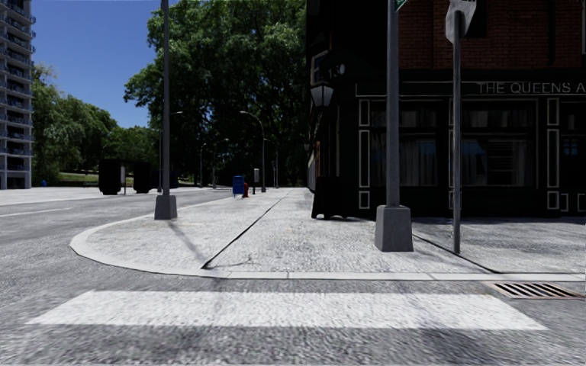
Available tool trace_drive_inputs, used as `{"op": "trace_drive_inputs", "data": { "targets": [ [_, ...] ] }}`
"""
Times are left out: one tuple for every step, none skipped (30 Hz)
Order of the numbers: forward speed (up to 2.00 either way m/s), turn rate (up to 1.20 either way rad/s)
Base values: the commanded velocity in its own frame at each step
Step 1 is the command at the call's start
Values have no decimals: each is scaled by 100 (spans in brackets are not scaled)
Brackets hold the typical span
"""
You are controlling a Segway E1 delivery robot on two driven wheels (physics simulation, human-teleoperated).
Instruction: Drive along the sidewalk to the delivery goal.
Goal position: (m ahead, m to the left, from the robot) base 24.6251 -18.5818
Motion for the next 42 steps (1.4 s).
{"op": "trace_drive_inputs", "data": {
  "targets": [
    [200, 0],
    [200, 0],
    [200, 0],
    [200, 0],
    [200, 0],
    [200, 0],
    [200, 0],
    [200, 0],
    [200, 0],
    [200, 0],
    [200, 0],
    [200, 0],
    [200, 0],
    [200, 0],
    [200, 0],
    [200, 0],
    [200, 0],
    [193, 0],
    [193, 0],
    [173, 0],
    [166, 0],
    [165, 0],
    [165, 0],
    [165, 0],
    [164, 0],
    [164, 0],
    [164, 0],
    [163, 0],
    [157, 0],
    [157, 0],
    [154, 0],
    [154, 0],
    [154, 0],
    [154, 0],
    [154, 0],
    [153, 0],
    [153, 0],
    [153, 0],
    [153, 0],
    [153, 0],
    [153, 0],
    [153, 0]
  ]
}}
